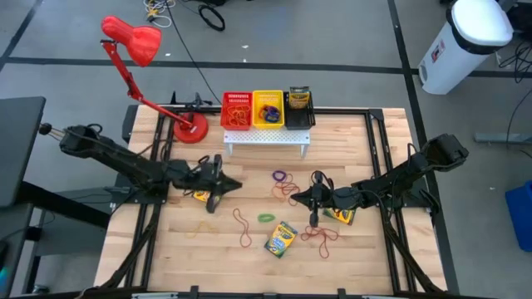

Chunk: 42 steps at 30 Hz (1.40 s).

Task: Pick & Place Office Desk Supplies
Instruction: Put the yellow crayon box into the black bin on the shelf

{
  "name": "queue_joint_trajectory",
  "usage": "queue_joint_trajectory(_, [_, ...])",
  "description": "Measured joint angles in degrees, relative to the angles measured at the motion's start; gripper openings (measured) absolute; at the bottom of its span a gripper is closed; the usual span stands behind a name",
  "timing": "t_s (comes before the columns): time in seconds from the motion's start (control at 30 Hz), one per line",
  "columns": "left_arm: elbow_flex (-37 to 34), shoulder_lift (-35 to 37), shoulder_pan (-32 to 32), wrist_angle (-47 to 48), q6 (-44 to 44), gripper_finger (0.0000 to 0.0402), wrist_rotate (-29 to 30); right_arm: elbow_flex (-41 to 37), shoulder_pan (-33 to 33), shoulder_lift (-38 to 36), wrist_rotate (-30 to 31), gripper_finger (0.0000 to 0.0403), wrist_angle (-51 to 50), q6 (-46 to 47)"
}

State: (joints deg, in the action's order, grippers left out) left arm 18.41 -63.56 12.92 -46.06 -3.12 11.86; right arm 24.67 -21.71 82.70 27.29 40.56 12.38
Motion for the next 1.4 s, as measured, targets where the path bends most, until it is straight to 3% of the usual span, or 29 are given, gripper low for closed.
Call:
queue_joint_trajectory(0.17, [-8.40, -1.57, 1.62, -12.96, -3.29, 0.0028, 1.95, 0.15, 0.93, 0.00, -1.46, 0.0021, -0.95, 3.55])
queue_joint_trajectory(0.27, [-11.54, -2.25, 1.74, -18.91, -3.47, 0.0029, 2.12, 3.36, 2.24, -0.02, -4.04, 0.0021, -6.97, 5.51])
queue_joint_trajectory(0.57, [-12.35, -2.35, 1.71, -19.46, -2.66, 0.0029, 3.19, 22.65, 2.68, -0.04, -7.42, 0.0021, -63.05, 18.09])
queue_joint_trajectory(0.67, [-12.35, -2.39, 1.71, -19.37, -2.66, 0.0029, 3.19, 27.45, 2.64, -0.04, -9.83, 0.0028, -76.46, 22.14])
queue_joint_trajectory(0.83, [-12.35, -2.39, 1.71, -19.33, -2.66, 0.0029, 3.17, 30.75, 2.31, -0.07, -18.86, 0.0083, -92.29, 31.61])
queue_joint_trajectory(1.0, [-12.35, -2.39, 1.71, -19.21, -2.68, 0.0029, 3.17, 30.53, -1.70, -0.08, -20.05, 0.0173, -106.58, 42.21])
queue_joint_trajectory(1.17, [-12.33, -2.39, 1.68, -19.20, -2.68, 0.0029, 3.16, 26.32, -8.44, -2.49, -21.67, 0.0233, -108.71, 61.56])
queue_joint_trajectory(1.4, [-12.33, -2.39, 1.67, -19.20, -2.68, 0.0029, 3.15, 19.40, -20.48, -6.31, -23.40, 0.0218, -101.03, 88.80])
